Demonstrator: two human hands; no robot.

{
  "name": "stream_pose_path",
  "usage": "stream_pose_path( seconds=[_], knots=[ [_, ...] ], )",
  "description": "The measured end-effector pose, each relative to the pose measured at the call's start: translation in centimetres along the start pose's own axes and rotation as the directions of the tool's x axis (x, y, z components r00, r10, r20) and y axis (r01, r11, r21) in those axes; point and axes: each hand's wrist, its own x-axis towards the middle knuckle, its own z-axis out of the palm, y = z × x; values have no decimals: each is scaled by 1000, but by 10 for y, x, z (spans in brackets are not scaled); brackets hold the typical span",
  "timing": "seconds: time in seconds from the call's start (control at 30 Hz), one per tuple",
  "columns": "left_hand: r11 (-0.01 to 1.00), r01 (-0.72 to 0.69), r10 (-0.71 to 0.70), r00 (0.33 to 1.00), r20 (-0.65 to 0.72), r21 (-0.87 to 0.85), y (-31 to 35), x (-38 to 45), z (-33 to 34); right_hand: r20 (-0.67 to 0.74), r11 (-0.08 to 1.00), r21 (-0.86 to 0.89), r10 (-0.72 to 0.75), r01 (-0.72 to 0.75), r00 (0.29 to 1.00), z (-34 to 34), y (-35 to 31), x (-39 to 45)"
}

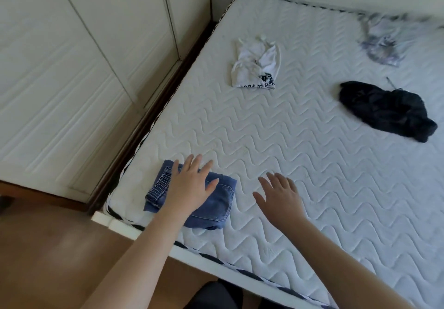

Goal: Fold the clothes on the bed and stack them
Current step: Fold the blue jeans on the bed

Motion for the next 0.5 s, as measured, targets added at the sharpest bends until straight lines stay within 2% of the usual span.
stream_pose_path(
  seconds=[0.17, 0.33, 0.5],
  knots=[
    [994, -104, 107, 989, -98, 35, 35, -16, -52, -66, 999, -23, 47, -48, 997, -26, 16, -49],
    [975, -206, 215, 967, -136, 82, 70, -48, -84, -139, 997, -9, 73, -75, 988, -47, 32, -105],
    [978, -172, 188, 972, -141, 118, 87, -83, -107, -191, 1000, 8, 7, -5, 981, -70, 52, -149]
  ],
)
